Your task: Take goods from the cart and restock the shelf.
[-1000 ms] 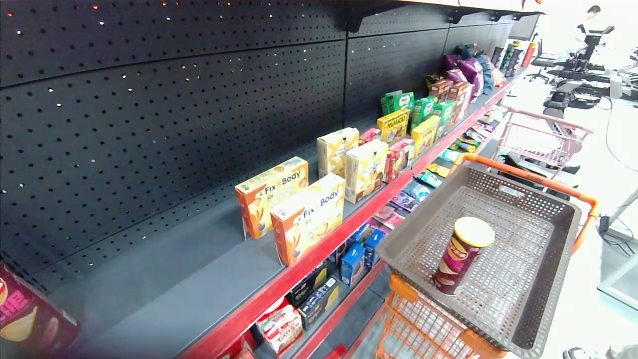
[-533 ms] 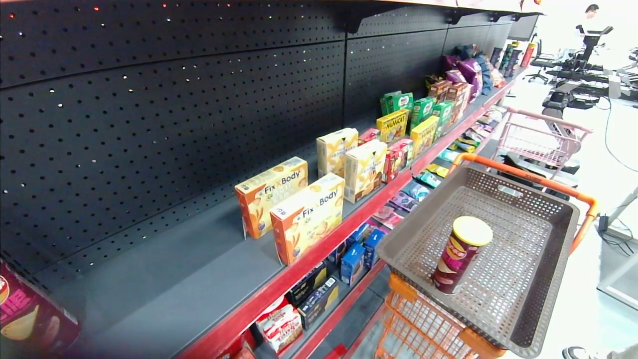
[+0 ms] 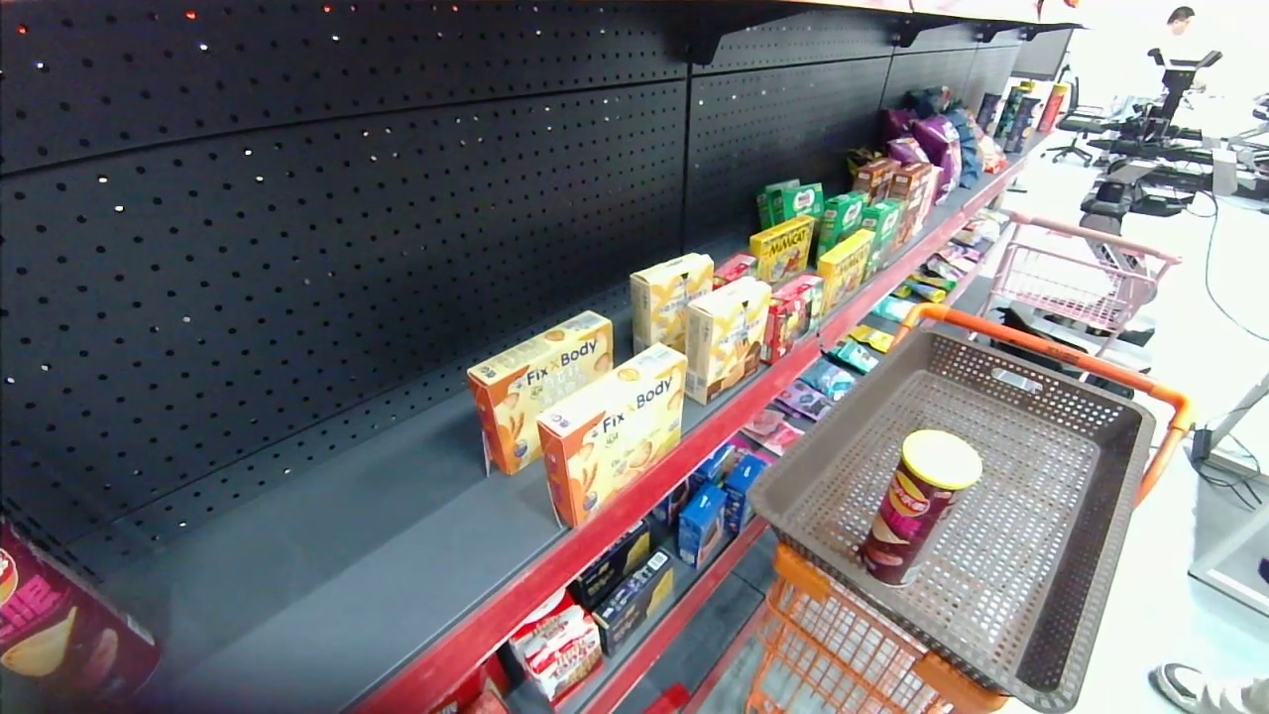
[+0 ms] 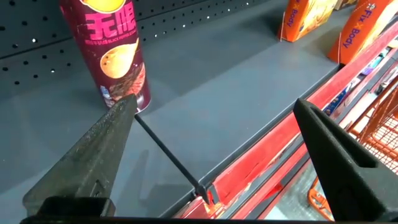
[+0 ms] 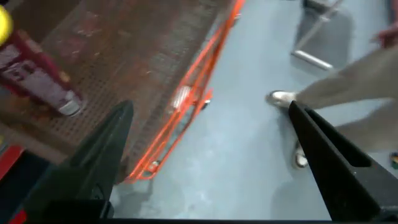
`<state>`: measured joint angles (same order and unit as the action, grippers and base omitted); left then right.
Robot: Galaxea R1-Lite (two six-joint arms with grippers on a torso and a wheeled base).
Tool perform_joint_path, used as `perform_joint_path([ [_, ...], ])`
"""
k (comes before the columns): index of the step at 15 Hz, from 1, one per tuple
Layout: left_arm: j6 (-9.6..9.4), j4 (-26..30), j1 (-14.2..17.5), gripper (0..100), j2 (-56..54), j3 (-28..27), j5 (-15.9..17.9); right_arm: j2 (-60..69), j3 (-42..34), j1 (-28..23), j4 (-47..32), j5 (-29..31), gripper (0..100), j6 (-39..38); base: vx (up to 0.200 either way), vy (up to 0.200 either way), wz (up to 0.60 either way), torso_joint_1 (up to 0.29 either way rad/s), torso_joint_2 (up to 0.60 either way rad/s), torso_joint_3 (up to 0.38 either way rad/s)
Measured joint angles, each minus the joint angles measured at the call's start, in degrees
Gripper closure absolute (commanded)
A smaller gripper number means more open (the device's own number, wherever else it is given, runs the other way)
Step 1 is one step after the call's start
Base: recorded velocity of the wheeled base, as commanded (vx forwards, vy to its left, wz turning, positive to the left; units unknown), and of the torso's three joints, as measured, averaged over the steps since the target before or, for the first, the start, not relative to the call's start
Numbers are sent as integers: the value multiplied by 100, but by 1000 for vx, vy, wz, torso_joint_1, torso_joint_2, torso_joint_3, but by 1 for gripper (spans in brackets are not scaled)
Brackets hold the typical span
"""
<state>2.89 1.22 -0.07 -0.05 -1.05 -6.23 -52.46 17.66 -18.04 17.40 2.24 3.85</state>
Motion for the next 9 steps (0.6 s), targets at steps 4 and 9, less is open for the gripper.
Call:
perform_joint_path([
  [4,-2,0,0,0,0,0,2,-457,-221,29,551,-959,0,354,0,0,0,0,0,0],
  [9,-2,0,0,0,0,0,2,-1380,-962,267,2809,-2118,0,655,0,0,0,0,0,0],
])
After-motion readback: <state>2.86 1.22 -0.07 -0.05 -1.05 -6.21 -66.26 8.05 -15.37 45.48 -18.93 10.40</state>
